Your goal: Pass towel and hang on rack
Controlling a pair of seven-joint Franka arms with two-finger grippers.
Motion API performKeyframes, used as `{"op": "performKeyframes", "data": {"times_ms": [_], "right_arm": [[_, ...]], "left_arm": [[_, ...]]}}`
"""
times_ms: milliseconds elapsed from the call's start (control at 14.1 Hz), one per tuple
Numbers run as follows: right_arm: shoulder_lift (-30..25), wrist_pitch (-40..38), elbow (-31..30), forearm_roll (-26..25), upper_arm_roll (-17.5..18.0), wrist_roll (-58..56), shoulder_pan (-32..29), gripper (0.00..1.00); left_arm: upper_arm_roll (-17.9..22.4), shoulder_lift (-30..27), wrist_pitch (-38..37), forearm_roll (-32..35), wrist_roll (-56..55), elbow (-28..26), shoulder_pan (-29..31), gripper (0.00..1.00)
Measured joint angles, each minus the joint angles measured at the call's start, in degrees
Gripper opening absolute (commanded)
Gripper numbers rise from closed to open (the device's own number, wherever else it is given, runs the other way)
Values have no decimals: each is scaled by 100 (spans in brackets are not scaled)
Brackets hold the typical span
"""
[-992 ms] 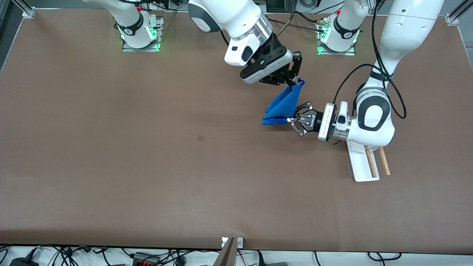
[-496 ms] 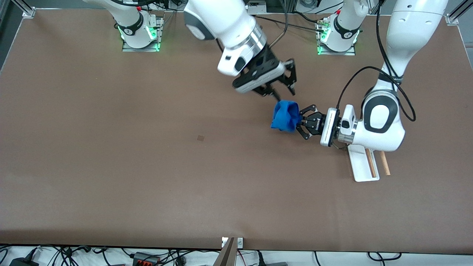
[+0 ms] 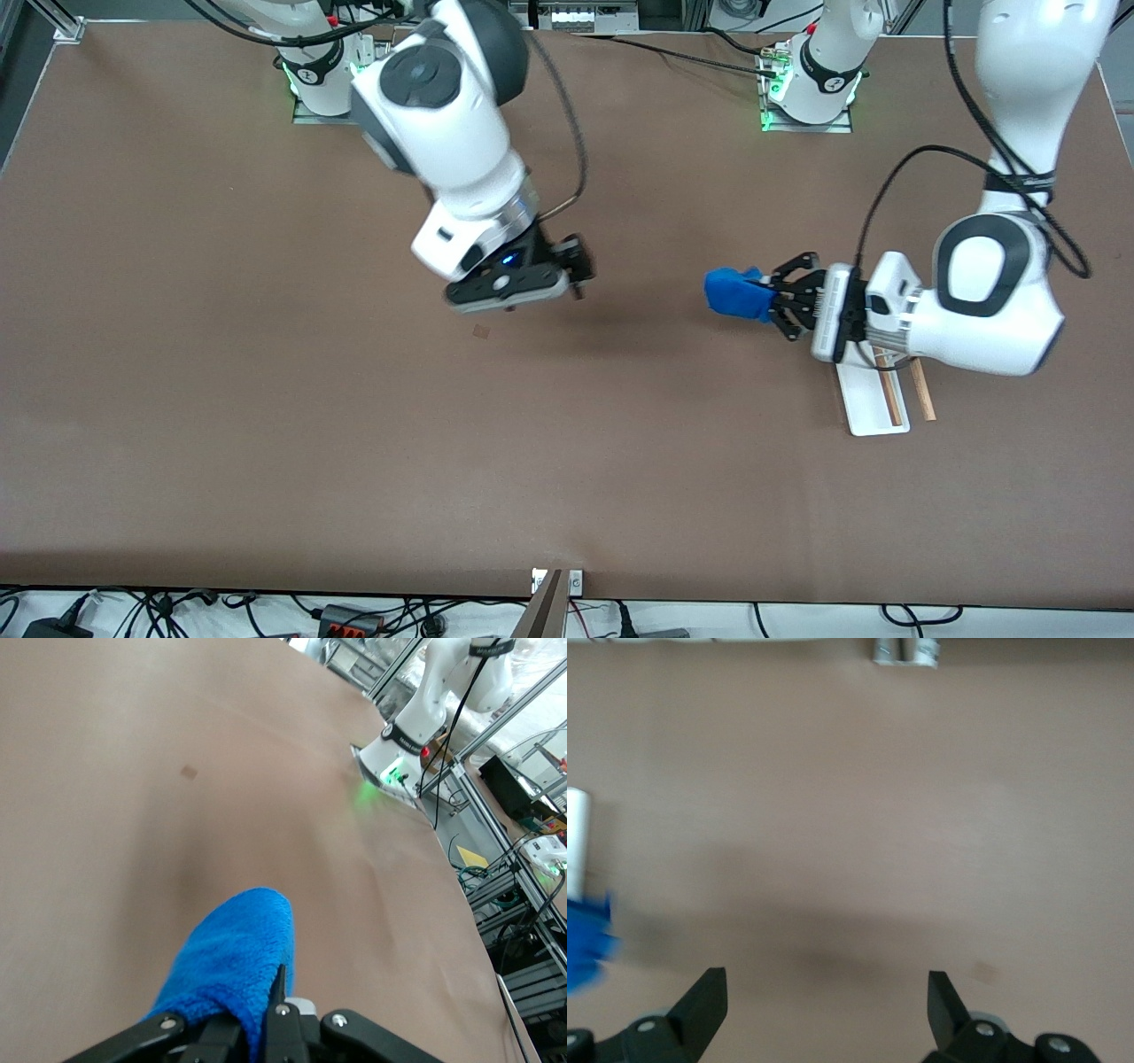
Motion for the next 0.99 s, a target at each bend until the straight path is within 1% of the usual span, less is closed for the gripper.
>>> {"op": "performKeyframes", "data": {"times_ms": [213, 425, 567, 850, 921, 992], "right_arm": [[3, -708, -60, -40, -42, -700, -661, 100], [2, -955, -96, -195, -47, -937, -1383, 100], [-17, -1184, -91, -215, -42, -956, -1682, 100], [-311, -1387, -104, -250, -62, -1057, -2167, 100], [-416, -1419, -146, -250, -106, -1298, -2320, 100], [-524, -1432, -194, -250, -229, -1583, -2427, 100]], "left_arm": [[17, -39, -35, 639, -267, 12, 414, 1], [34, -127, -37, 1138, -638, 30, 845, 1], [42, -165, -39, 1434, -901, 70, 1086, 1], [48, -197, -40, 1951, -1159, 267, 1287, 1], [48, -198, -41, 2071, -1196, 355, 1297, 1], [47, -198, -46, 2176, -1216, 458, 1302, 1]]}}
